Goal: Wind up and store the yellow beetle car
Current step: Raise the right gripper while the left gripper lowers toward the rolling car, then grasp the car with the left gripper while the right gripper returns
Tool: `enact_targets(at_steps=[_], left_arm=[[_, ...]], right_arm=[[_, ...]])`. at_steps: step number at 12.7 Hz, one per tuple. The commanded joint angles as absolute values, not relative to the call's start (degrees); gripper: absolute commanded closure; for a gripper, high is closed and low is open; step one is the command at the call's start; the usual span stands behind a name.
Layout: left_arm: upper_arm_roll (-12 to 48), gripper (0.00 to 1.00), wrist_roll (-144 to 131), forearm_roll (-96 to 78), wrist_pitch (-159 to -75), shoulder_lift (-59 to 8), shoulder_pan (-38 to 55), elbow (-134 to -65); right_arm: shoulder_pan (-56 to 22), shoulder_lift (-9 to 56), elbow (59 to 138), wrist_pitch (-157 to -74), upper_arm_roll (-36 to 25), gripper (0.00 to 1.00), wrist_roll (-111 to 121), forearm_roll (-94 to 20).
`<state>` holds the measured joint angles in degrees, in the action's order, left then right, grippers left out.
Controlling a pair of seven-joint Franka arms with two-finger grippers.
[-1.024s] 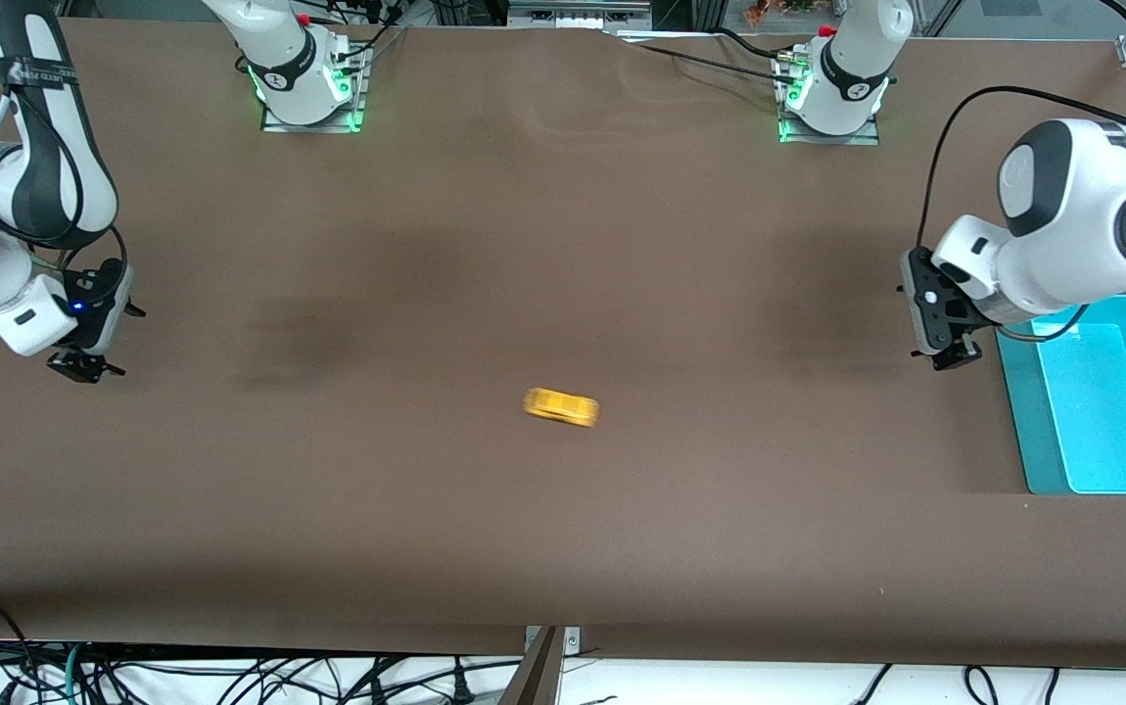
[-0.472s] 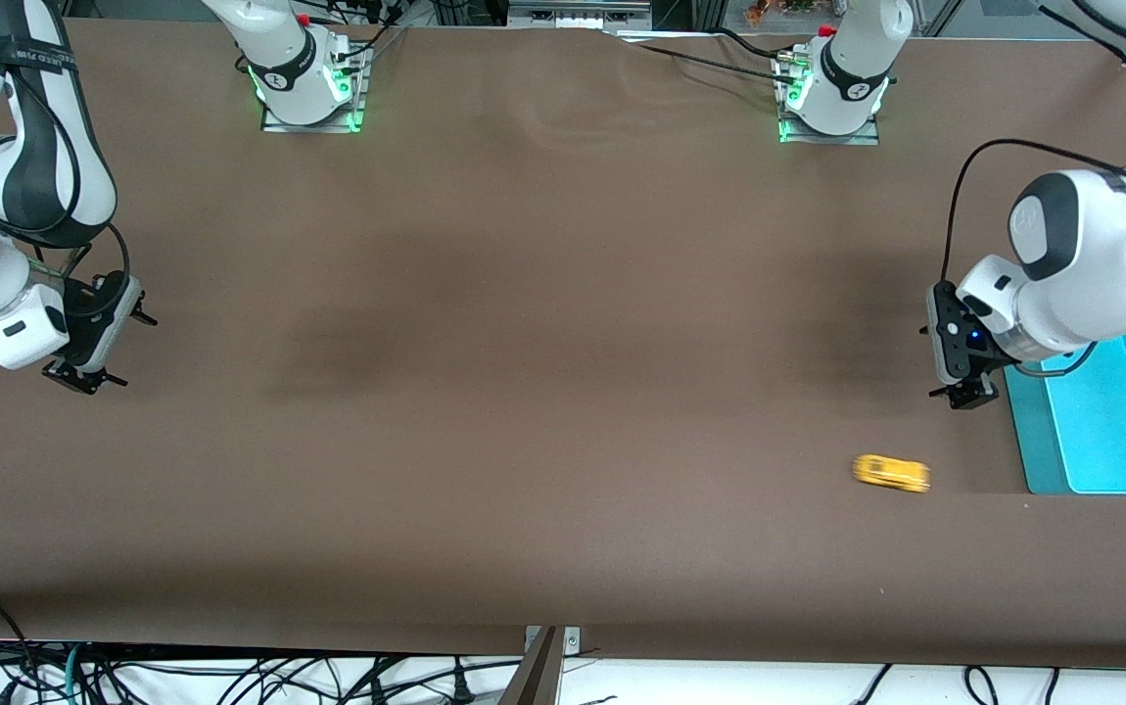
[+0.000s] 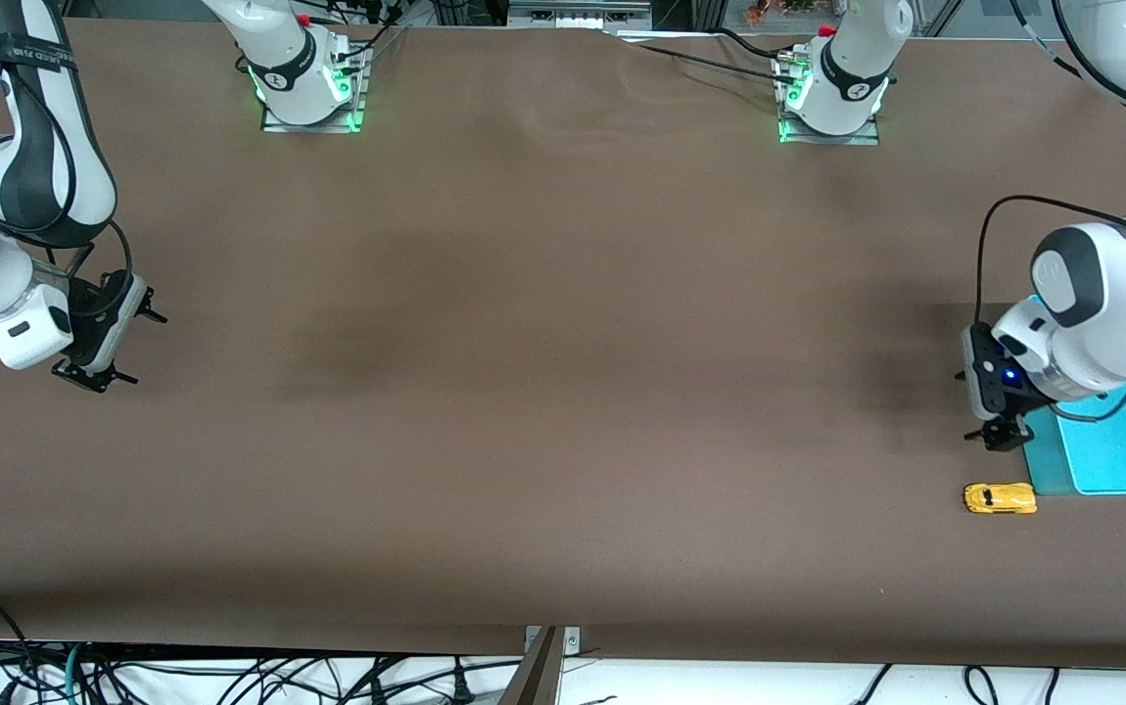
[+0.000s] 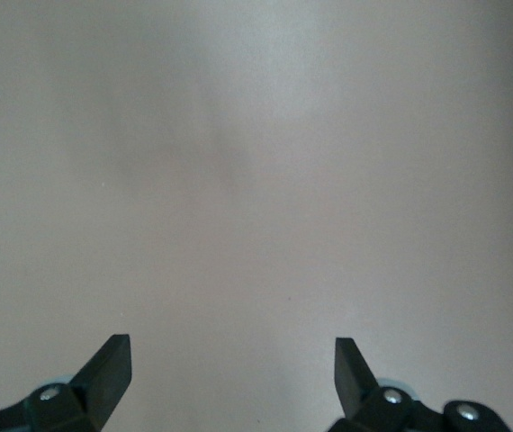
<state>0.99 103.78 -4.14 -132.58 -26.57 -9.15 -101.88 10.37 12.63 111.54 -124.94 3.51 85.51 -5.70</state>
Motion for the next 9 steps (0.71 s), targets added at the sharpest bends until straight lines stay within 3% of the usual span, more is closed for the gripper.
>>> enact_targets(at_steps=[1,3,6,9], left_arm=[[0.88,0.00,105.47,-3.78,-131.57,-32.15,-9.75,-92.14],[-0.26,0.00,105.38,-3.78,-132.80,-35.41,-9.93,-88.26],[-1.84,0.00,104.50,-4.57,-133.94,-39.01,-11.59,-87.81],[-2.19,0.00,102.58,-4.66,-135.00,-42.45,-12.30,-84.99]], right_arm=[[10.99,11.95,109.08,-119.47,4.22,0.00,76.52,-6.68],[10.81,10.73,106.54,-114.72,4.31,0.00,65.44,-5.72],[9.24,7.49,106.17,-113.47,4.31,0.00,54.61,-1.42],[5.64,3.53,104.60,-105.14,3.96,0.00,33.31,1.39]])
